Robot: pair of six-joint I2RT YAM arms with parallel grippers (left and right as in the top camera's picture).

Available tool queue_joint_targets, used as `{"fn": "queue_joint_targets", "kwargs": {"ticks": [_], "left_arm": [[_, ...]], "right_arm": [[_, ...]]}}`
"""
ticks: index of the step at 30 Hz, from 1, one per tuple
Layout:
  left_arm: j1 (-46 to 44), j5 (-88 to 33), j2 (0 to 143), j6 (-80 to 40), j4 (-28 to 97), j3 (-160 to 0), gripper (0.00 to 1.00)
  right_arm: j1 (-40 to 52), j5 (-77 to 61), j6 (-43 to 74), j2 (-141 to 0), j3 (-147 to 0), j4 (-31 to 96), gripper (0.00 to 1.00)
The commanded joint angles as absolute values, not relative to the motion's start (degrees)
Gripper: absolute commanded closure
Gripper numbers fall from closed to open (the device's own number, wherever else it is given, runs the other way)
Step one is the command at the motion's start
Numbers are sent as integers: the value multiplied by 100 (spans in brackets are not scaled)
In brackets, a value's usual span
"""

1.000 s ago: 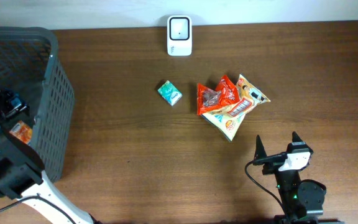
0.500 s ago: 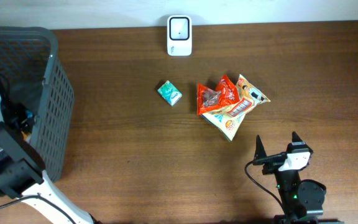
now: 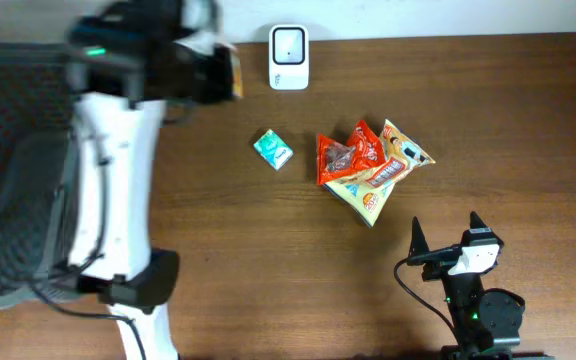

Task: Scan the item barcode
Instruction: 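Place the orange pack on the table and raise the left arm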

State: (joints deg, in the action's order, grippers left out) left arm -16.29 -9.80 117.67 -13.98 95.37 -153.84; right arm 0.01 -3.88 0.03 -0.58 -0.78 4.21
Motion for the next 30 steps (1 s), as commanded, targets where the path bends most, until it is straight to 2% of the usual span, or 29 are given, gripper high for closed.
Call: {"fn": "queue_joint_targets", "kwargs": {"ticks": [1, 4, 8, 10, 11, 12, 13, 16, 19, 23, 25, 30], "left_arm": [[-2512, -292, 11747, -1323, 8748, -13686, 100], [-3030, -191, 11747, -1632, 6449, -11028, 100], [-3065, -211, 11747, -1763, 4921, -9522, 100], [-3063, -209, 11747, -1754, 4475, -9124, 33], [-3059, -213, 11740, -1756, 4458, -9133, 26], [-3057, -281, 11688, -1754, 4539, -9314, 11], [-3052, -274, 11620, -1754, 4661, -9533, 2], [-2685, -276, 10565, -1997, 5570, -10757, 1], [-2244, -272, 9889, -1992, 6018, -10757, 1], [-2222, -189, 9935, -1990, 6630, -10661, 1], [-2191, 255, 9942, -2001, 6766, -10659, 1], [-1039, -276, 9939, -2401, 7065, -10659, 1]], "right_arm": [[32, -338, 45, -21, -32, 429, 2], [32, -338, 45, -21, -32, 429, 2], [32, -338, 45, -21, -32, 429, 2], [32, -338, 45, -19, -32, 427, 2], [32, -338, 45, -21, -32, 429, 1], [32, -338, 45, -21, -32, 429, 2], [32, -338, 45, -19, -32, 427, 2], [32, -338, 45, -21, -32, 429, 2], [32, -338, 45, -19, -32, 429, 2], [32, -338, 45, -21, -32, 429, 2], [32, -338, 45, -21, -32, 429, 2], [38, -668, 99, -21, -32, 198, 2]]}}
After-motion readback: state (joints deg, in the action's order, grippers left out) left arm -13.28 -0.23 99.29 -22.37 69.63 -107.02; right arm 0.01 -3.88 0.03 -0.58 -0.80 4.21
